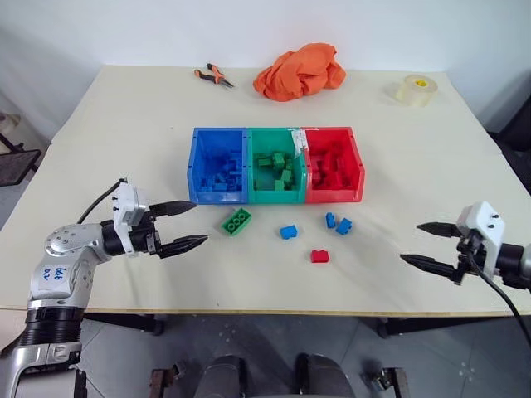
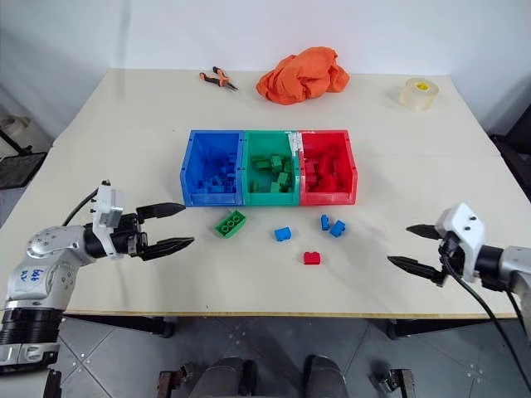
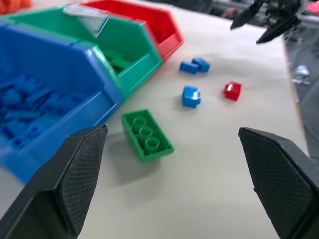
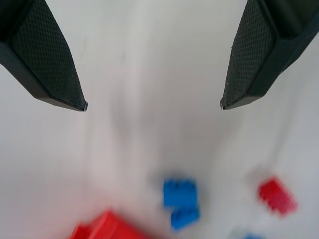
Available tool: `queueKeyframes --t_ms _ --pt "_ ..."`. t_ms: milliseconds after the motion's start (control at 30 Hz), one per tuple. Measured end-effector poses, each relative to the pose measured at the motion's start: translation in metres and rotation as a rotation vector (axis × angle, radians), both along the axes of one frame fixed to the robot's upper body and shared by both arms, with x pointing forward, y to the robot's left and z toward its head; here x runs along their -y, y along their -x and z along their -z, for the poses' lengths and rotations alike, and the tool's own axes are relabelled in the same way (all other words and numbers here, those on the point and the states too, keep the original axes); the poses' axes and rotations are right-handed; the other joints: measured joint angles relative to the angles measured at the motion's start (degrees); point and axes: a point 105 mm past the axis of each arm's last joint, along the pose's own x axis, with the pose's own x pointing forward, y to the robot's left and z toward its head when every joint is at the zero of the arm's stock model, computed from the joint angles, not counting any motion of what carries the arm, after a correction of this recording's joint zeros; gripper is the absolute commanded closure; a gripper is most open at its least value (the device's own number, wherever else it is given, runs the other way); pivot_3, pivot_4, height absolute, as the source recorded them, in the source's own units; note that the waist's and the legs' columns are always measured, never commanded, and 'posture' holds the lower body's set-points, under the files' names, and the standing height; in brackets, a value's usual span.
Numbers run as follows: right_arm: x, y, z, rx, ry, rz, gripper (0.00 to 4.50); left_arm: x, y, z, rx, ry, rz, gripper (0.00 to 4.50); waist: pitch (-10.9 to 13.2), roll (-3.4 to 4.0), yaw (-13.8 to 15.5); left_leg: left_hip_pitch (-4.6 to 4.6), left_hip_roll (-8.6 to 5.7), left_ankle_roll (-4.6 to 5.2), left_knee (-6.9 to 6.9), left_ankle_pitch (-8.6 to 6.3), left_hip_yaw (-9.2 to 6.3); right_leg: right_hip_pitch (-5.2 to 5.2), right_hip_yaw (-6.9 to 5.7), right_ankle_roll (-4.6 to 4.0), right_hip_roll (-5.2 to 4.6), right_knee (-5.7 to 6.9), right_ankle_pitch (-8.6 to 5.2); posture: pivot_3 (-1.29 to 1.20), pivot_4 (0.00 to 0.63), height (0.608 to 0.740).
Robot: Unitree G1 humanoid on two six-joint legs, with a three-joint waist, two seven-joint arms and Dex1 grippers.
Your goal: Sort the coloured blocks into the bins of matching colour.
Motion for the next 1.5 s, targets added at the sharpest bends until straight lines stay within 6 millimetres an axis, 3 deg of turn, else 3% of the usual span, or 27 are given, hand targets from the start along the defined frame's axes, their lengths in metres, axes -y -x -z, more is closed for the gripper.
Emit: queueKeyframes --t_ms 233,467,733,833,1133,1300,1500 --pt "-0.039 -0.002 -0.012 0.024 -0.008 -0.087 0.0 0.001 0.001 0.002 -0.004 0.016 0.021 0.01 -0.01 -0.05 -0.21 -0.01 0.03 0.0 0.03 0.0 0.02 -0.01 0.03 0.0 -0.02 0.0 0.0 0.0 0.15 0.74" --pt "-0.115 -0.016 0.023 -0.057 -0.013 -0.318 0.0 -0.005 0.025 0.016 -0.039 0.015 0.006 0.01 -0.01 -0.07 -1.02 -0.03 0.05 0.0 0.03 -0.01 -0.05 -0.04 0.02 -0.02 -0.02 0.0 -0.01 0.0 0.15 0.74" --pt "-0.141 -0.043 0.041 -0.059 0.048 -0.436 0.0 -0.016 0.051 0.019 -0.043 0.014 -0.065 0.01 -0.02 -0.09 -1.13 -0.07 0.02 0.02 0.15 -0.04 -0.25 0.02 0.02 -0.03 -0.07 0.06 -0.01 0.0 0.15 0.74" --pt "-0.142 -0.048 0.042 -0.036 0.09 -0.469 0.66 -0.016 0.055 0.018 -0.033 0.009 -0.081 0.0 -0.06 -0.14 -1.21 -0.04 0.06 0.01 0.15 -0.04 -0.24 0.03 0.01 -0.03 -0.04 0.08 -0.01 0.0 0.15 0.74" --pt "-0.146 -0.052 0.041 -0.026 0.07 -0.486 3.58 -0.018 0.059 0.018 -0.027 0.016 -0.119 0.0 -0.1 -0.17 -1.21 -0.03 0.06 -0.01 0.16 -0.05 -0.24 0.03 0.03 -0.04 -0.06 0.11 -0.02 0.0 0.15 0.74" --pt "-0.152 -0.061 0.023 0.021 0.005 -0.434 3.61 -0.016 0.053 0.013 -0.001 0.022 -0.109 0.0 -0.05 -0.1 -1.15 -0.08 0.03 -0.01 0.18 -0.05 -0.21 0.0 0.01 -0.05 -0.06 0.1 -0.01 0.0 0.15 0.74" --pt "-0.148 -0.103 -0.049 0.239 -0.116 -0.295 3.61 -0.013 0.044 0.012 0.005 0.033 -0.099 0.0 -0.04 -0.08 -1.31 -0.07 0.03 -0.01 0.18 -0.05 -0.18 -0.04 -0.02 -0.04 -0.02 0.17 -0.01 0.0 0.15 0.74"
